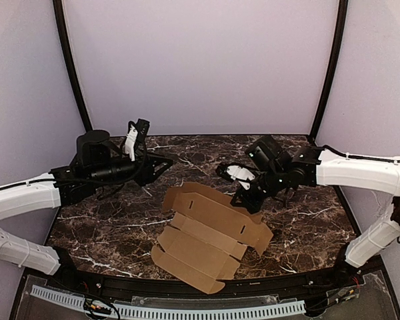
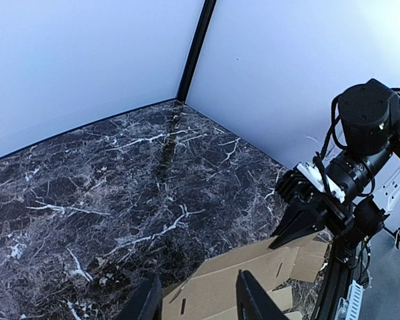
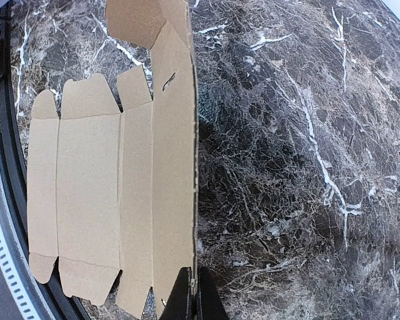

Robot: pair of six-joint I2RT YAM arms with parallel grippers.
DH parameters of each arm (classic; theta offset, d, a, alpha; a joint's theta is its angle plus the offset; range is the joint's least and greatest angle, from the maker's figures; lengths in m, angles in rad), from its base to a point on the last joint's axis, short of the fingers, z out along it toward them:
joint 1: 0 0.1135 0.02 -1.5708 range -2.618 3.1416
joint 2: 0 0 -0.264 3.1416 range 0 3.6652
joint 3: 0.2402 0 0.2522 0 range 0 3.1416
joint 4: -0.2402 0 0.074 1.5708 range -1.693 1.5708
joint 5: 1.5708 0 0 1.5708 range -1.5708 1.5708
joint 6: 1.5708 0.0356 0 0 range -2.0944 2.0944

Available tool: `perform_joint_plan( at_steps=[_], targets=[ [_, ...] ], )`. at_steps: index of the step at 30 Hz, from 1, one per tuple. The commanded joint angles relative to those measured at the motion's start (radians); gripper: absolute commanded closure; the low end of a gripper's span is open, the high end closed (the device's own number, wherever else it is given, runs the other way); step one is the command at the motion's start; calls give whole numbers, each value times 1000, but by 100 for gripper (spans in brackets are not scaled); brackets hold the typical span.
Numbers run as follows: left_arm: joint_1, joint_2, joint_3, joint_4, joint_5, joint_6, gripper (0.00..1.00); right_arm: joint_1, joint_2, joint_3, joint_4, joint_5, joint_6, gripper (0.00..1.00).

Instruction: Fold the paper box

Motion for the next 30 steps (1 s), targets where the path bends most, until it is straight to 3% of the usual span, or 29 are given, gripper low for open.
perform_joint_plan(
  at_steps=[1,16,30],
  targets=[
    [5,56,78,-131,11,-24,65,67,12,32,17,184,-50,100],
    [4,304,204,-265,-1,-43,87,174,32,15,65,393,-69,100],
    [1,349,236,-290,96,-68,93,179,32,8,100,415,-52,100]
  ],
)
